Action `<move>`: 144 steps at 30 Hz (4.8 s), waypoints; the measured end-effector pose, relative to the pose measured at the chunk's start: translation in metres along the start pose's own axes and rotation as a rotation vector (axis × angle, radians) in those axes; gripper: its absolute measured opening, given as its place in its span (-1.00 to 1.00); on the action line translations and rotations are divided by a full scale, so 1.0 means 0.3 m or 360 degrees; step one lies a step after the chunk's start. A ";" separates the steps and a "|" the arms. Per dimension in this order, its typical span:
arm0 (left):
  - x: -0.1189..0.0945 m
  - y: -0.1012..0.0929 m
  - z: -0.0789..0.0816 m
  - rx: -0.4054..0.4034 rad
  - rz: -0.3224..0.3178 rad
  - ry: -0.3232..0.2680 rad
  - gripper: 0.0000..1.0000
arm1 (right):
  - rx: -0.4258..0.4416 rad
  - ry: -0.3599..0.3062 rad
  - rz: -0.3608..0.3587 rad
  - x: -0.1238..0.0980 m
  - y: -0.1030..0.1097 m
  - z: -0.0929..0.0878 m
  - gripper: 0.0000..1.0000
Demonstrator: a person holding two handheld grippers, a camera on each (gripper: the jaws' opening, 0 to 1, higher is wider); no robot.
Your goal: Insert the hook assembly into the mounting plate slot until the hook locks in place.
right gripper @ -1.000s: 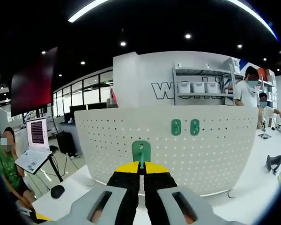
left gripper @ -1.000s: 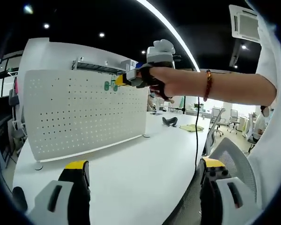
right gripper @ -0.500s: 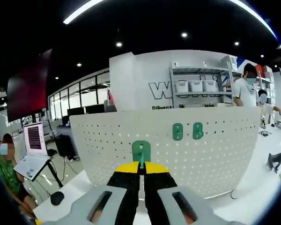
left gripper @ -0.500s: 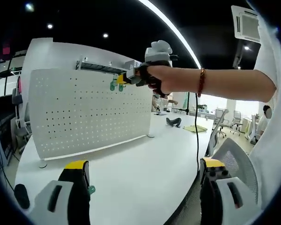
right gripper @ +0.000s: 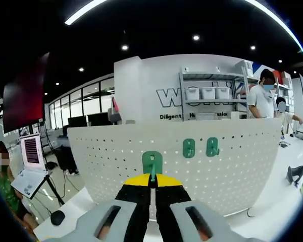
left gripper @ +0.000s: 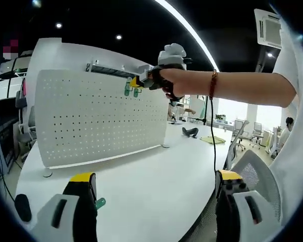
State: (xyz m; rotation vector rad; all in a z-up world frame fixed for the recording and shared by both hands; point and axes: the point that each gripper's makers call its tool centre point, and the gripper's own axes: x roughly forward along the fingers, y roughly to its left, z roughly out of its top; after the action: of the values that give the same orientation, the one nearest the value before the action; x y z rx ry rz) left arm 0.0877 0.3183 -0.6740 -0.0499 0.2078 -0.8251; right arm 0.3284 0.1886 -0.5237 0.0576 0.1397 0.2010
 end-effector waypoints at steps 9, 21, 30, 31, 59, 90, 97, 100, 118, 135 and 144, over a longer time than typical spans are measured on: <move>0.018 0.025 0.003 -0.0007 -0.0008 -0.0002 1.00 | -0.0009 0.0025 -0.0025 0.059 -0.014 -0.001 -0.99; 0.039 0.058 0.010 -0.0036 -0.0016 -0.0014 1.00 | -0.0020 0.0035 -0.0047 0.126 -0.019 0.000 -0.99; 0.038 0.079 -0.002 -0.0042 -0.0016 0.0005 1.00 | -0.0016 0.0037 -0.0065 0.166 -0.019 0.008 -0.99; 0.038 0.081 -0.002 -0.0031 -0.0018 0.0009 1.00 | -0.0025 0.0037 -0.0065 0.171 -0.020 0.009 -0.99; 0.031 0.108 -0.011 -0.0043 -0.0005 0.0021 1.00 | -0.0008 0.0067 -0.0169 0.270 -0.058 0.025 -0.99; 0.025 0.138 -0.032 -0.0072 0.0040 0.0031 0.99 | -0.0102 0.0107 -0.0283 0.297 -0.079 -0.006 -0.98; 0.023 0.135 -0.018 -0.0088 0.0037 0.0015 1.00 | -0.0201 0.0106 -0.0265 0.291 -0.062 -0.017 -0.88; 0.020 0.146 -0.015 -0.0062 0.0060 0.0021 1.00 | -0.0218 0.0089 -0.0247 0.290 -0.056 -0.023 -0.82; 0.008 0.187 -0.044 -0.0096 0.0218 0.0064 0.93 | -0.0217 0.0118 -0.0154 0.228 -0.041 -0.089 -0.70; 0.023 0.200 -0.111 -0.0137 0.0265 0.0170 0.86 | -0.0155 0.0153 -0.0106 0.155 -0.053 -0.171 -0.69; 0.025 0.189 -0.127 -0.0149 0.0271 0.0181 0.83 | -0.0116 0.0185 -0.0076 0.100 -0.047 -0.232 -0.70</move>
State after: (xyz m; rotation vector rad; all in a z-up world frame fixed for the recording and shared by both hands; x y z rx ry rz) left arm 0.1261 0.3526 -0.7196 -0.0720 0.3533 -0.6486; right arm 0.3502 0.1839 -0.5974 -0.0298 0.2494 0.1618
